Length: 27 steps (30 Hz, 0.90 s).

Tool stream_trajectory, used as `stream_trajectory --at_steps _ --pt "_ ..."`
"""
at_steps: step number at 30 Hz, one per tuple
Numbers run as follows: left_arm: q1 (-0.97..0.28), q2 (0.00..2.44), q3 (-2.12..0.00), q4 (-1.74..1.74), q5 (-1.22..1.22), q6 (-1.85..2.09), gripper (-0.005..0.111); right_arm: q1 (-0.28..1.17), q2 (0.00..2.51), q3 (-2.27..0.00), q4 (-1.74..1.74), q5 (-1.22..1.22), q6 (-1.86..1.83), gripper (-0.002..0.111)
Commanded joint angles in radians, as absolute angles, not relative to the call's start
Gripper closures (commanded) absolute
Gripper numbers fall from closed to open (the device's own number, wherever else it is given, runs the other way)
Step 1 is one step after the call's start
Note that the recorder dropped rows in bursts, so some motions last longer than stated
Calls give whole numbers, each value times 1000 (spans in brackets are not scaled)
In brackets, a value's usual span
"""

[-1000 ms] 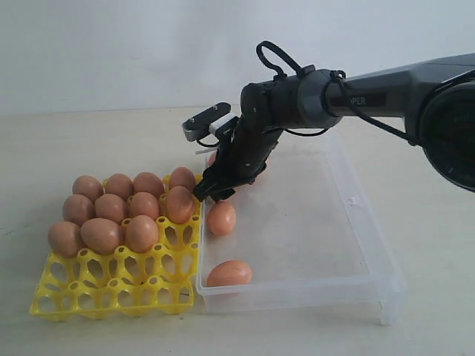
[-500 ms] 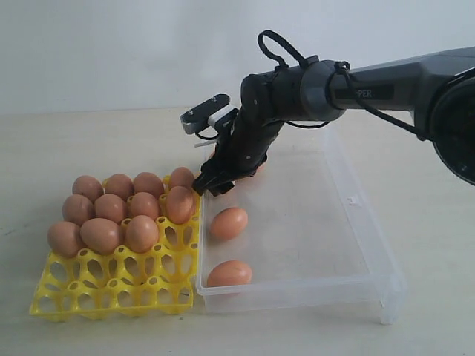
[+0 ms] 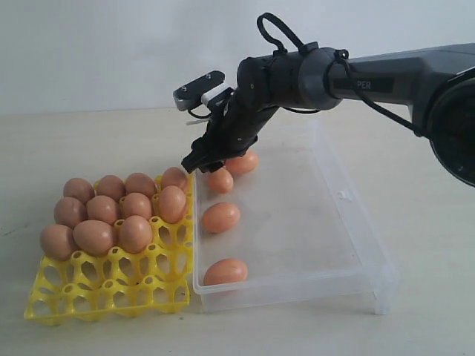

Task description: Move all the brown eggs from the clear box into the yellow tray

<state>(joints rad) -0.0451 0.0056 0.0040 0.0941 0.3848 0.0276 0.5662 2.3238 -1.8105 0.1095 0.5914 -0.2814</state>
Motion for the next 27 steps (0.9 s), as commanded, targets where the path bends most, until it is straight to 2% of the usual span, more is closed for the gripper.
stream_trajectory --at_steps 1,27 --pt "-50 0 0 91 379 24 107 570 2333 -1819 124 577 -260 49" --pt "-50 0 0 91 379 24 107 570 2418 -1819 204 603 -260 50"
